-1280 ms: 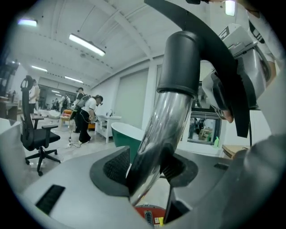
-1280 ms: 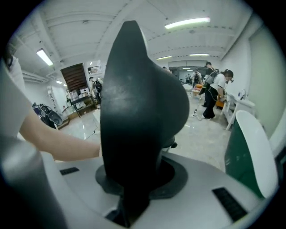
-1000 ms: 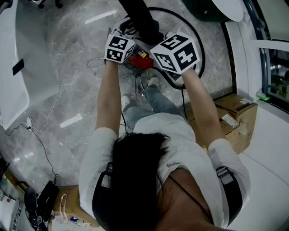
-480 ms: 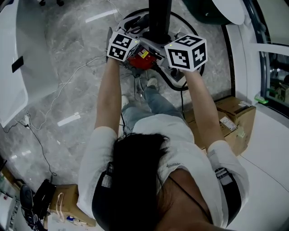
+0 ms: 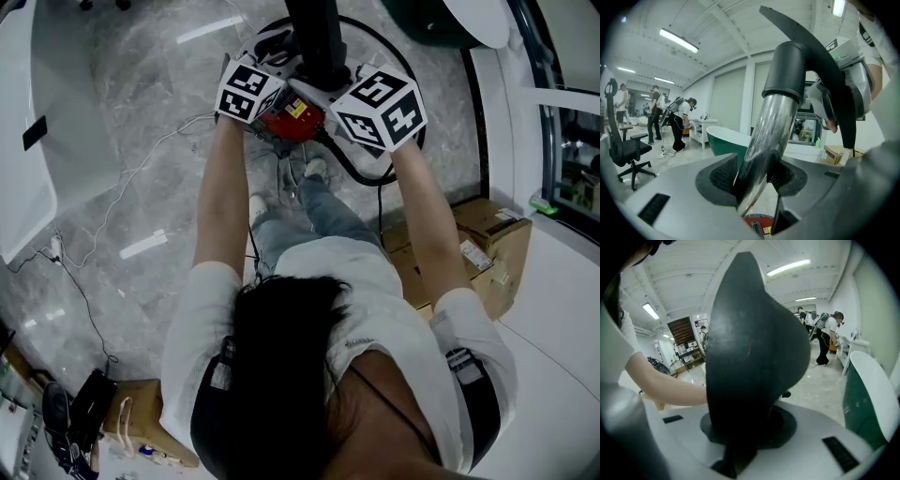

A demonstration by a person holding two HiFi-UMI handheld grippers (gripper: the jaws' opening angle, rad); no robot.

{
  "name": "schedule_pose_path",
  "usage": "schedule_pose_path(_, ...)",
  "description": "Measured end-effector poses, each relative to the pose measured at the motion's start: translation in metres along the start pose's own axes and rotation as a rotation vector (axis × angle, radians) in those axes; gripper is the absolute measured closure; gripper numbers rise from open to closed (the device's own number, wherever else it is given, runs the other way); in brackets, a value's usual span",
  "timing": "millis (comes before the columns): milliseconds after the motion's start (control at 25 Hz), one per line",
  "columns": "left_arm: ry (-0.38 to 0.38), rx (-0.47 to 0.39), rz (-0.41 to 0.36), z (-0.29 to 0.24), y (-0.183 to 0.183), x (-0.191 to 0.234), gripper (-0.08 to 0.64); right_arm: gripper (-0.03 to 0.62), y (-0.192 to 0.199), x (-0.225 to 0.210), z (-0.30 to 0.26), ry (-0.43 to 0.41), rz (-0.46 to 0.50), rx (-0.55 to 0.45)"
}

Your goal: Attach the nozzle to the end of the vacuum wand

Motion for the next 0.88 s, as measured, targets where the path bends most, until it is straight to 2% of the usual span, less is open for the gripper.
schedule_pose_path(280,0.0,0.004,0.001,0.0025,0.0012,-0.0004,0.367,0.509,0.0024,0.0,-0.0011,0.028,0.087,0.056)
schedule_pose_path(480,-0.02,-0.005,0.008,0.0024,0.0004,0.0018,0.367,0.509,0.0023,-0.0015,-0.0034,0.015,-0.058,-0.04)
schedule_pose_path(680,-0.013,0.003,0.0,0.001,0.0006,-0.0007,0.367,0.509,0.0023,0.0005,-0.0028,-0.021,-0.164,-0.094)
schedule_pose_path(760,-0.012,0.008,-0.005,0.002,0.0016,-0.0013,0.368,0.509,0.0027,0.0022,-0.0038,-0.026,-0.159,-0.088)
schedule_pose_path(880,-0.005,0.016,-0.011,0.0035,0.0037,-0.0042,0.371,0.509,0.0059,0.0048,-0.0043,-0.039,-0.086,-0.029)
Point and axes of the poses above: the fingertips, and each gripper's own axes: z backward along the fingers, x to its left, y out of its underside, the point moved 8 cm from there along z, backward along the fingers, and after that the axes turned 14 degrees about -y, right-handed, at the moved point
